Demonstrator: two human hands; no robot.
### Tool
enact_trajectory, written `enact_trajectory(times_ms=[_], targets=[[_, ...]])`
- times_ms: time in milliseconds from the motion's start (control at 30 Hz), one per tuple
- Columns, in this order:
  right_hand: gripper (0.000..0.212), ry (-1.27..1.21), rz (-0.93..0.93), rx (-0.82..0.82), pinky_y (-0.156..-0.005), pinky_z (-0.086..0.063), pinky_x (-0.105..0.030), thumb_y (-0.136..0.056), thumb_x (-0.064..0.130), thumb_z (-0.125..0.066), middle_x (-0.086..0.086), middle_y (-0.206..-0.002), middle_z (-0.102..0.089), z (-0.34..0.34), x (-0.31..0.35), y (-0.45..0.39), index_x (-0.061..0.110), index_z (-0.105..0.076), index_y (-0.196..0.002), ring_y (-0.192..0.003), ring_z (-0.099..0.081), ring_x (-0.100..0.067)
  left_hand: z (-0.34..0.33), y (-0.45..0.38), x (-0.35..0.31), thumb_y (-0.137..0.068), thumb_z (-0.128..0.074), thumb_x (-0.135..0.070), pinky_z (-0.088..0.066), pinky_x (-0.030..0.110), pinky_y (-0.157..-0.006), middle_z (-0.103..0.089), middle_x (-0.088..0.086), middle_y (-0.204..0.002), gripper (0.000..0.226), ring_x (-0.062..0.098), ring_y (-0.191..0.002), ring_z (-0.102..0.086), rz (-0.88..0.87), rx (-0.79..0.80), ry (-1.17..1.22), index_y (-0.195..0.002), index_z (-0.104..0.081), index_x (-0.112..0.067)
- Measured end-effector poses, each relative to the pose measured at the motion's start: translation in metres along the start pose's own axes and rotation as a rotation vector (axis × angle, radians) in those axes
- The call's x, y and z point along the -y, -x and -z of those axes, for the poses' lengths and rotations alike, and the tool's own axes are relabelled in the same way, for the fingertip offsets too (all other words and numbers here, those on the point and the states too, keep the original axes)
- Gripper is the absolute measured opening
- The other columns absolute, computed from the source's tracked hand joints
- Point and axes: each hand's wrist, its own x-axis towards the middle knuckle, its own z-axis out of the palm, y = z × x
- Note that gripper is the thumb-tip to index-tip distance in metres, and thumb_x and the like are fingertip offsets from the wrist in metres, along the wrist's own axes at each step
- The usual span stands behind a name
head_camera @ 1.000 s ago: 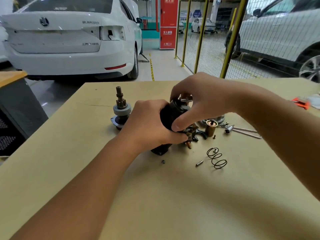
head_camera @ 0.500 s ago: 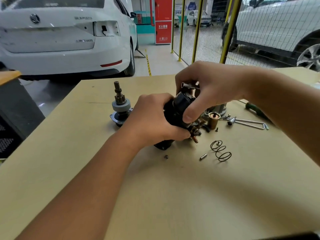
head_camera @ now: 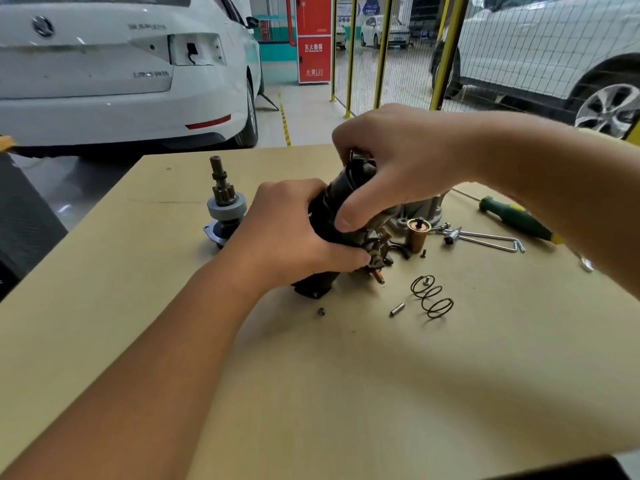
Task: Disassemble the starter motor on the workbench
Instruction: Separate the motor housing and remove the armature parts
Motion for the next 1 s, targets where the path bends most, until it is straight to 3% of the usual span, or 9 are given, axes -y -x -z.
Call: enact_trajectory(times_ms=[100,167,267,367,500,600,733,900,1000], targets=[[0.055,-0.200,-0.006,0.113,-0.059,-0.049,-0.034,-0.051,0.068,-0.074,0.006,-0.088,-0.065,0.010,-0.013,0.004,0.030,-0.061,-0.089,-0.076,-0.061,-0.017,0.003,0.004,0.003,-0.043,-0.084,-0.063,-0.054,0.019,-0.067,-0.069,-0.024,-0.088,0.057,-0.004,-0.085,-0.064,-0.017,0.018,0.032,-0.093,-0.069,-0.039],[0.057,-0.522,-0.046,0.161,-0.050,-0.042,-0.029,-0.058,0.052,-0.082,-0.004,-0.086,-0.063,0.016,-0.031,0.008,0.020,-0.064,-0.101,-0.065,-0.054,-0.020,0.007,0.003,0.005,-0.044,-0.084,-0.061,-0.055,0.025,-0.072,-0.069,-0.024,-0.090,0.056,-0.003,-0.088,-0.065,-0.009,0.044,0.038,-0.093,-0.068,-0.040],[0.053,-0.761,-0.122,0.078,-0.052,-0.042,-0.027,-0.068,0.032,-0.088,-0.008,-0.091,-0.065,0.007,-0.051,0.006,0.023,-0.064,-0.115,-0.064,-0.053,-0.020,0.013,0.002,0.010,-0.047,-0.085,-0.058,-0.052,0.021,-0.071,-0.069,-0.026,-0.092,0.053,-0.004,-0.089,-0.066,-0.002,0.087,0.044,-0.093,-0.065,-0.040],[0.059,-0.492,-0.203,-0.066,-0.077,-0.048,-0.027,-0.068,0.034,-0.090,0.003,-0.112,-0.066,-0.016,-0.054,-0.011,0.036,-0.063,-0.120,-0.098,-0.065,-0.017,0.015,0.002,0.011,-0.048,-0.085,-0.056,-0.052,0.018,-0.072,-0.069,-0.027,-0.094,0.057,-0.005,-0.090,-0.067,-0.024,0.083,0.038,-0.099,-0.063,-0.042],[0.048,-0.288,-0.208,-0.128,-0.078,-0.052,-0.032,-0.069,0.019,-0.083,-0.001,-0.111,-0.062,-0.041,-0.044,-0.044,0.023,-0.061,-0.112,-0.102,-0.060,-0.023,0.014,0.004,0.010,-0.050,-0.085,-0.051,-0.055,0.016,-0.077,-0.067,-0.029,-0.102,0.068,-0.005,-0.095,-0.067,-0.060,0.066,0.057,-0.111,-0.056,-0.048],[0.039,-0.172,-0.183,-0.040,-0.083,-0.049,-0.035,-0.081,0.011,-0.068,-0.005,-0.115,-0.061,-0.054,-0.036,-0.060,0.018,-0.060,-0.119,-0.109,-0.058,-0.028,0.013,0.006,0.011,-0.051,-0.084,-0.050,-0.054,0.018,-0.076,-0.069,-0.027,-0.098,0.064,-0.004,-0.093,-0.068,-0.071,0.048,0.051,-0.109,-0.057,-0.046],[0.054,0.006,-0.098,0.170,-0.100,-0.046,-0.043,-0.084,0.018,-0.072,-0.009,-0.127,-0.064,-0.059,-0.029,-0.058,0.013,-0.055,-0.135,-0.117,-0.058,-0.030,0.012,0.006,0.011,-0.048,-0.082,-0.054,-0.058,0.025,-0.079,-0.070,-0.026,-0.094,0.064,-0.002,-0.092,-0.068,-0.068,-0.015,0.009,-0.108,-0.060,-0.046],[0.045,-0.145,-0.074,-0.057,-0.099,-0.051,-0.039,-0.087,0.015,-0.066,0.001,-0.119,-0.070,-0.035,-0.032,-0.036,0.026,-0.062,-0.131,-0.110,-0.064,-0.016,0.014,0.007,0.015,-0.049,-0.084,-0.053,-0.061,0.034,-0.082,-0.070,-0.024,-0.097,0.068,-0.001,-0.094,-0.069,-0.067,-0.032,0.023,-0.112,-0.060,-0.046],[0.046,-0.397,-0.007,0.046,-0.075,-0.053,-0.019,-0.079,0.003,-0.059,0.014,-0.106,-0.073,-0.019,-0.038,-0.004,0.032,-0.071,-0.113,-0.089,-0.067,0.004,0.015,0.007,0.017,-0.051,-0.083,-0.050,-0.061,0.029,-0.081,-0.068,-0.028,-0.101,0.069,-0.004,-0.095,-0.068,-0.065,-0.042,0.033,-0.115,-0.058,-0.047]])
